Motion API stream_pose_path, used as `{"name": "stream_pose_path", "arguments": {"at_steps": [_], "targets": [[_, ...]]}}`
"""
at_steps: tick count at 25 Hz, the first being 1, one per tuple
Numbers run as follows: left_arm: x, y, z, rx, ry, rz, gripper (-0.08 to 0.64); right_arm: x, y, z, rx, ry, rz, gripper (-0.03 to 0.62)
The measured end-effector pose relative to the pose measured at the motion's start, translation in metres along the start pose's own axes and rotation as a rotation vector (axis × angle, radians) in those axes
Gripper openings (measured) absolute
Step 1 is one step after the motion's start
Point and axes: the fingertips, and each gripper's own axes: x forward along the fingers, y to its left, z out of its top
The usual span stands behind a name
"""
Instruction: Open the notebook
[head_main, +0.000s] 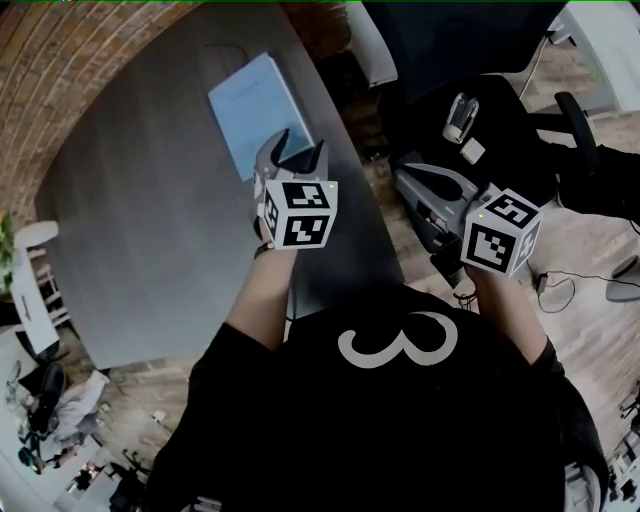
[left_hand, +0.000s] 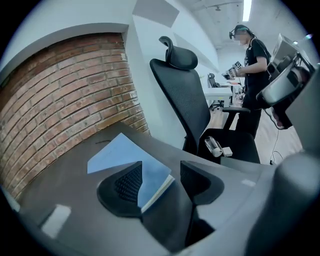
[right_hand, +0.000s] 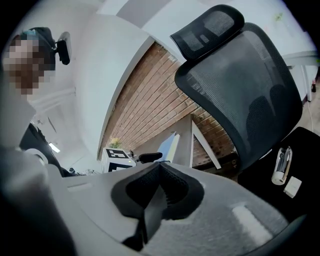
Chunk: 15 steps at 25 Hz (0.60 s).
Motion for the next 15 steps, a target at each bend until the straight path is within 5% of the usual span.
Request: {"name": "stream_pose_path", "arguments": {"at_steps": [15], "targets": [[0.0104, 0.0048, -0.0095, 0.014, 0.052, 0.085, 0.225, 0.0006, -0.0077, 0.0030, 0.021, -0.002, 0.013, 0.002]]}}
